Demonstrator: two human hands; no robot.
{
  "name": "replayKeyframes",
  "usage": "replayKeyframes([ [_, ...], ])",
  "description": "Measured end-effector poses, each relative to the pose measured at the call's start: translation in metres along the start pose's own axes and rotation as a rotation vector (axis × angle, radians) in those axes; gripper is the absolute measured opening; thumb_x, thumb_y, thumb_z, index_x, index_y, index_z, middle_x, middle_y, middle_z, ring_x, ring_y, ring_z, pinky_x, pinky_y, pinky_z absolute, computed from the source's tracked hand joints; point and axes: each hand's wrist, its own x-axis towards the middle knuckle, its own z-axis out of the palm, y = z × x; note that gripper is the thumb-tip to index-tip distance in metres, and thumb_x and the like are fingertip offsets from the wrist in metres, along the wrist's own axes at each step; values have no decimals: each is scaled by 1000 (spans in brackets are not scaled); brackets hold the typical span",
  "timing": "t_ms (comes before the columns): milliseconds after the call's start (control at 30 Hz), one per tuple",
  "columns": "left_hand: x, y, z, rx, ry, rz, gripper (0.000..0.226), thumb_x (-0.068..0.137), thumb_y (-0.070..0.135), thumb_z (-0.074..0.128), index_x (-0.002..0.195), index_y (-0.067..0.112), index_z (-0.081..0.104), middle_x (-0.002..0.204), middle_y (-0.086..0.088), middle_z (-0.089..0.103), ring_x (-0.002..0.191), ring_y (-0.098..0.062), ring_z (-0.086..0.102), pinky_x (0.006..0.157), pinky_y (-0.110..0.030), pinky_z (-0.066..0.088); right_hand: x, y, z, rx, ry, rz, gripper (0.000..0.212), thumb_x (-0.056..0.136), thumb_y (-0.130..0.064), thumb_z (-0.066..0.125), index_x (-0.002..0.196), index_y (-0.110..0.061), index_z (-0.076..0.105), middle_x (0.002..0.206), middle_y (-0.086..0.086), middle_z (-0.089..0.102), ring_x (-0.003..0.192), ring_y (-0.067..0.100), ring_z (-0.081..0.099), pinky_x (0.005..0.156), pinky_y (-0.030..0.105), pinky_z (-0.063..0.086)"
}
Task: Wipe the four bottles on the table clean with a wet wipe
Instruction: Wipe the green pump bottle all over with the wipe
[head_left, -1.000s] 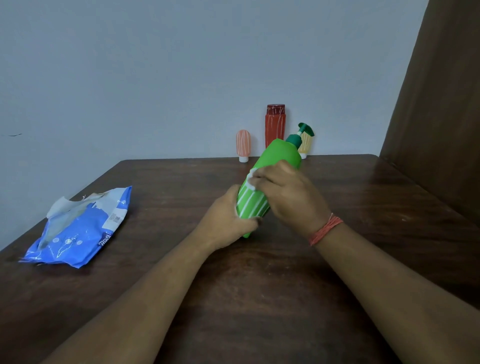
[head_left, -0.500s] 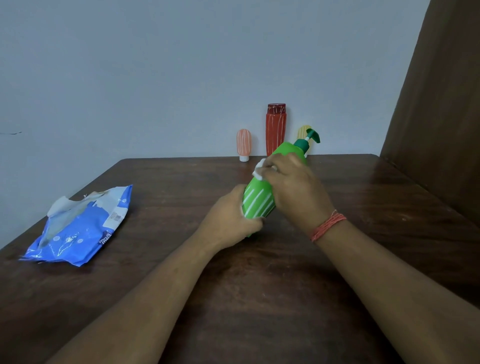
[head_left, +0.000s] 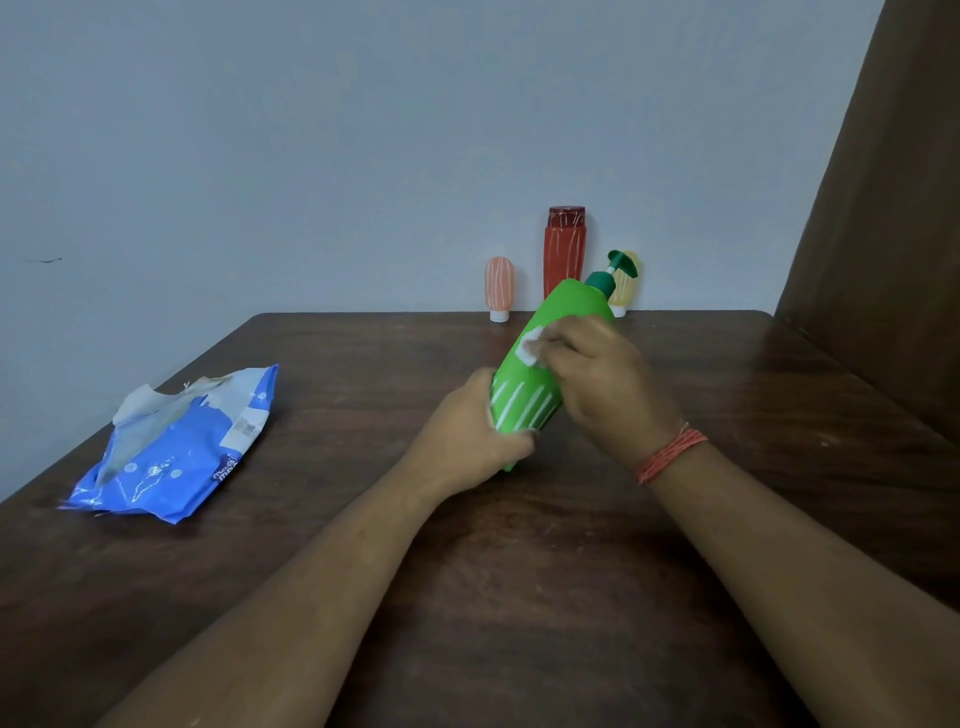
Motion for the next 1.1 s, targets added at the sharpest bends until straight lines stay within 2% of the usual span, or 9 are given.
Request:
replayKeyframes([
  [67,0,1,0,15,-4,0,49,75,33,79,112,26,49,93,11,60,82,-4,59,63,-25,45,0,0,-2,8,25,43,34,80,5,68,113,-5,70,110,11,64,95,31,60,73,44,56],
  [200,0,-2,-1,-51,13,-2,49,75,29,80,113,27,49,94,11,62,84,-3,60,66,-24,48,-4,-17,-5,-13,-128,-194,43,73,4,70,114,-10,70,112,6,66,91,29,61,70,37,54],
  [333,-1,3,1,57,-16,31,52,73,34,79,113,28,47,94,9,60,83,-8,61,70,-33,54,9,-11,-15,-109,20,75,35,76,1,64,108,-10,71,109,8,65,93,33,59,70,43,55],
  [400,0,3,1,53,-11,39,52,72,34,79,113,28,47,94,9,61,83,-9,61,71,-36,55,8,-14,-13,-92,-27,44,38,74,3,67,110,-10,70,112,7,63,96,31,57,69,44,56],
  [500,-2,3,1,-16,-19,33,54,73,31,79,117,31,47,96,10,63,85,-7,63,72,-35,56,1,-20,-7,-28,-144,-134,44,70,7,71,111,-9,70,112,9,63,98,29,58,69,38,55],
  [667,0,6,0,76,-28,26,51,74,36,79,111,29,43,91,10,58,80,-7,59,63,-29,48,4,3,-7,-8,53,102,29,83,0,56,108,-2,70,102,14,63,95,35,60,77,46,56],
  [800,0,1,-1,-5,0,-7,46,75,30,79,108,25,48,90,10,60,79,-6,60,60,-24,44,-5,-10,4,25,-109,-127,31,79,1,72,110,-4,70,102,12,64,92,29,60,75,36,54],
  [967,0,0,-2,-13,-6,-28,49,77,33,79,113,24,48,92,12,58,80,-2,57,58,-21,39,0,-1,4,22,85,21,21,83,2,69,104,-2,72,95,13,65,86,30,60,71,38,55],
  [1100,2,-4,-2,-95,8,-62,46,77,29,80,113,24,50,94,11,62,80,-2,59,59,-19,40,-7,-16,5,34,-52,-147,20,87,-7,64,105,-6,72,94,9,66,84,30,61,69,39,53],
])
